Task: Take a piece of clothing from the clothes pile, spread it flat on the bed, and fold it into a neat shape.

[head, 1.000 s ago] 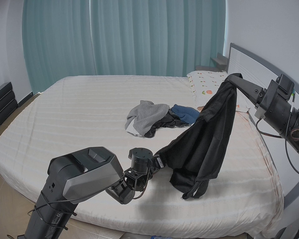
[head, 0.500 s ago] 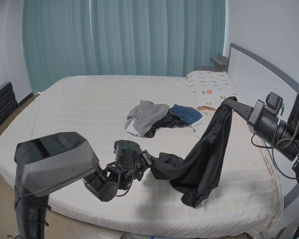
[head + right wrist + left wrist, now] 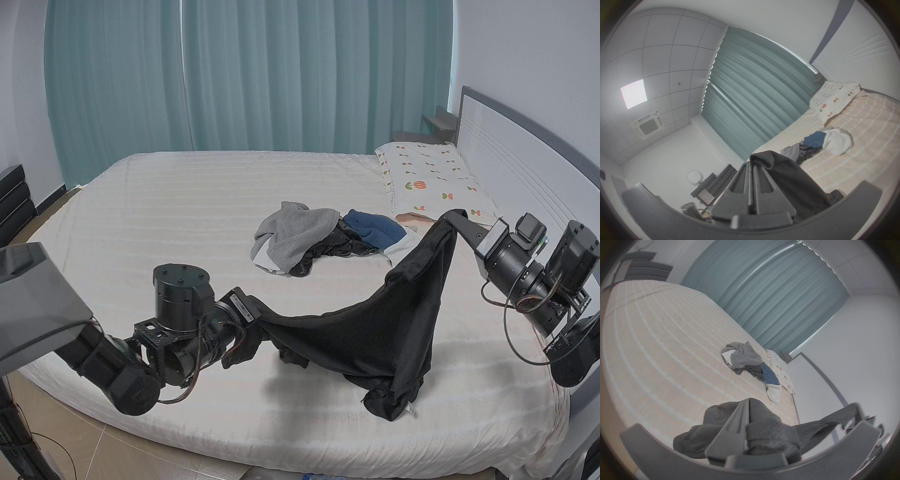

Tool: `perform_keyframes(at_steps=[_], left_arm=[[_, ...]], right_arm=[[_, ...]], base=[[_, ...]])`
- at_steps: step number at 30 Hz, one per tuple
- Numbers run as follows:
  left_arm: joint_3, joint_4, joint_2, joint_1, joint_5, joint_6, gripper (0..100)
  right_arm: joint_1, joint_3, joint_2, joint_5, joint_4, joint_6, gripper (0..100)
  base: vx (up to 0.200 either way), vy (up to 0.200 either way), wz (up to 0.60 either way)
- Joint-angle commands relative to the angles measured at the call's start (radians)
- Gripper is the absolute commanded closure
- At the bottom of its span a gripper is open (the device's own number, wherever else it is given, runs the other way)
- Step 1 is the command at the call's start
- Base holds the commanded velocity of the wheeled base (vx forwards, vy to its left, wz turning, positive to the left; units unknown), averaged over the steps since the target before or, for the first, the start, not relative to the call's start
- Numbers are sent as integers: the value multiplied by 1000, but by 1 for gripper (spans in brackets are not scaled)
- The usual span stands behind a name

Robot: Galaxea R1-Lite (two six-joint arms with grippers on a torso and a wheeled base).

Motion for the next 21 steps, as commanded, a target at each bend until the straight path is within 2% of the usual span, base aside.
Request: perform_keyframes(at_steps=[1,2,3,8,17,21], left_arm=[[84,-12,-144,-2,-3,-54,100],[108,-12,-155,-5,-12,-63,100],[113,-17,-155,-6,-12,-62,100],[147,-9,-196,-25,-19,-66,100],[197,-18,-184,-26,-22,-68,100],[219,-20,-187,-23,-48,-70,100]], right_arm=[[46,37,116,-84,-47,15,100],[51,41,139,-122,-65,8,100],[54,49,152,-130,-74,10,100],[52,118,231,-135,-136,2,100],[40,123,280,-135,-137,-2,100],[43,126,284,-133,-137,-2,100]], base=[[0,0,0],[0,0,0],[0,0,0],[0,0,0],[0,0,0],[0,0,0]])
